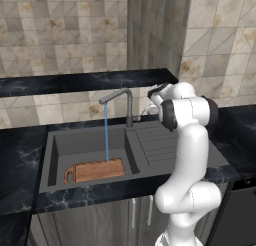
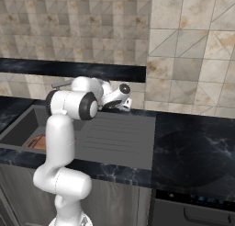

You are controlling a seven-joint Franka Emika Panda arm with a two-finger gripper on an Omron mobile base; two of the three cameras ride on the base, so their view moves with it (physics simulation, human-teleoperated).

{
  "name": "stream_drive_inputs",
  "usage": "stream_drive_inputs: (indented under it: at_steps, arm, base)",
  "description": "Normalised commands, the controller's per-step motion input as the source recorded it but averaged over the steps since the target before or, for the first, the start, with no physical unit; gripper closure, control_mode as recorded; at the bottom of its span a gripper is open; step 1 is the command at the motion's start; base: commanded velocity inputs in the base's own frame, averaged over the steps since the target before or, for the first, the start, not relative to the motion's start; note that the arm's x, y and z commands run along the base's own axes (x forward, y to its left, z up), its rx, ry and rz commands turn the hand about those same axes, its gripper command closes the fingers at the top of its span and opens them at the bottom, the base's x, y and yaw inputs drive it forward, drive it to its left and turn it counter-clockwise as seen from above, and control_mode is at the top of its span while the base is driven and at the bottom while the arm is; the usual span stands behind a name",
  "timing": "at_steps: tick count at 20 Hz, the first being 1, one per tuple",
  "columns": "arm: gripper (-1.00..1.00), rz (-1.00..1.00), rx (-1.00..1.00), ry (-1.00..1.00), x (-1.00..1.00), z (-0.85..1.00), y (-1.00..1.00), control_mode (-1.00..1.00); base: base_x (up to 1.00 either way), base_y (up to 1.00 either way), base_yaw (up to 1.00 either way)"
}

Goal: Turn on the sink faucet with hot water and rinse the cutting board for ten seconds, then turn off the faucet. Push the cutting board to reach the water if necessary.

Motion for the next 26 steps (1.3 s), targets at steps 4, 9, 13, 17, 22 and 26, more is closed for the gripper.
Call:
stream_drive_inputs:
  at_steps: [4,9,13,17,22,26]
  arm:
    - [-1.00,0.00,0.00,0.02,0.00,-0.15,0.01,-1.00]
    - [-1.00,0.00,0.00,0.00,0.00,0.00,0.07,-1.00]
    - [-1.00,0.00,0.00,0.00,0.00,0.00,0.10,-1.00]
    - [-1.00,0.00,0.00,0.00,0.00,0.00,0.05,-1.00]
    - [-1.00,0.00,0.00,0.00,0.02,0.00,0.07,-1.00]
    - [-1.00,0.00,0.00,0.00,0.07,0.00,0.09,-1.00]
  base:
    - [0.00,0.00,0.00]
    - [0.00,0.00,0.00]
    - [0.00,0.00,0.00]
    - [0.00,0.00,0.00]
    - [0.00,0.00,0.00]
    - [0.00,0.00,0.00]
